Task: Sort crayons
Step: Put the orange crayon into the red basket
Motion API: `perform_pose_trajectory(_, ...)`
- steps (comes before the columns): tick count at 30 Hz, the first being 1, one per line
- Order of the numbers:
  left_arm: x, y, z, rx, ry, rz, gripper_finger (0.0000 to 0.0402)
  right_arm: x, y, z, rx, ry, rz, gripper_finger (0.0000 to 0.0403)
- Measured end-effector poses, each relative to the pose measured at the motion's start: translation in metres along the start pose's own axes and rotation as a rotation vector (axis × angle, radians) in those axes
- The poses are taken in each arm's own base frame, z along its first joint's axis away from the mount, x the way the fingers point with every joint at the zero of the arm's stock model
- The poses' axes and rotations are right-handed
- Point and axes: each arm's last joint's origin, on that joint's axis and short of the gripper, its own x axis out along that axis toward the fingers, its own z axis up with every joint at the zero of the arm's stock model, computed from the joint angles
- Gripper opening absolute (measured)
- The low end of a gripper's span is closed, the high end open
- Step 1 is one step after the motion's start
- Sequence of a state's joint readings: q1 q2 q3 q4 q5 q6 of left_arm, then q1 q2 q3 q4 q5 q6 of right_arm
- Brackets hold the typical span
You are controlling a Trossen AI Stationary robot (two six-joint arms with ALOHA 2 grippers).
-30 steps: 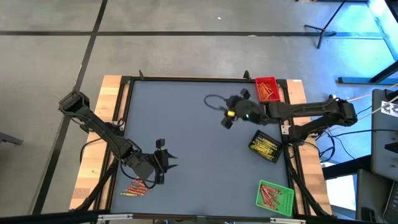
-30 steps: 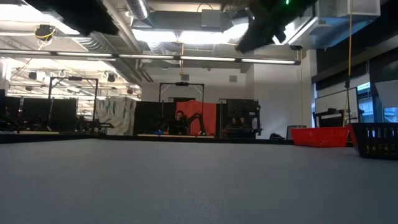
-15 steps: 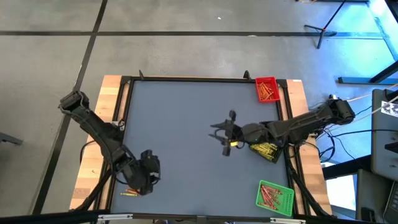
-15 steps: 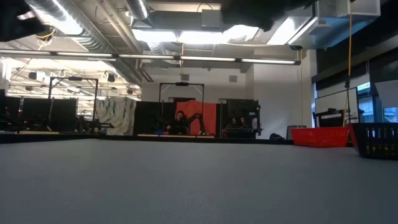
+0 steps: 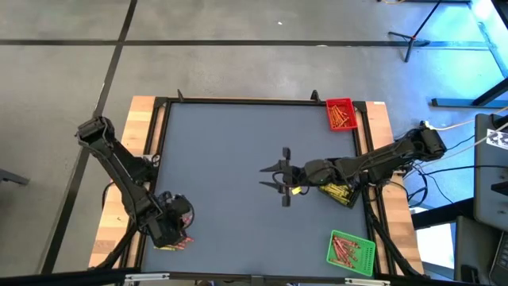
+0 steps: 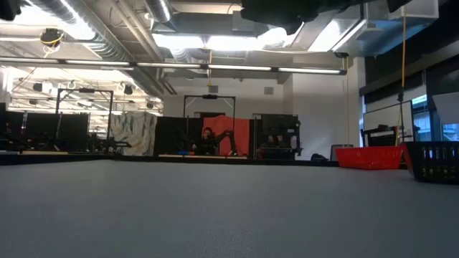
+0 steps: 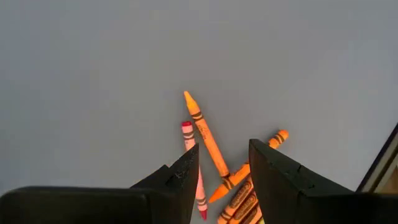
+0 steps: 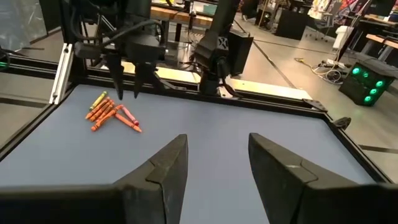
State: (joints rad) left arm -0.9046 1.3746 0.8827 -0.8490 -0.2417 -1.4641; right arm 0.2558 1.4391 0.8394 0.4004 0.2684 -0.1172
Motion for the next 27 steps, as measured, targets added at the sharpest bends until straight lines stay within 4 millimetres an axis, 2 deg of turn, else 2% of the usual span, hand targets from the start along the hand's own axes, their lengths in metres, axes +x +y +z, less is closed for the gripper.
perform_pose_trajectory(9, 0.021, 0.004, -0.003, -0.052, -0.011, -0.082, 0.0124, 0.000, 0.000, 0.000, 0.000, 0.000, 0.000, 0.0168)
perform_pose_trajectory(14, 0.036, 0.012, 0.006, -0.118, -0.032, -0.022, 0.0124, 0.000, 0.000, 0.000, 0.000, 0.000, -0.001, 0.0168)
perform_pose_trajectory(22, 0.070, 0.013, 0.015, -0.127, 0.084, 0.097, 0.0124, 0.000, 0.000, 0.000, -0.001, 0.002, 0.000, 0.0168)
perform_pose_trajectory(27, 0.076, 0.011, 0.019, -0.099, 0.092, 0.087, 0.0124, 0.000, 0.000, -0.001, -0.002, 0.006, 0.000, 0.0168)
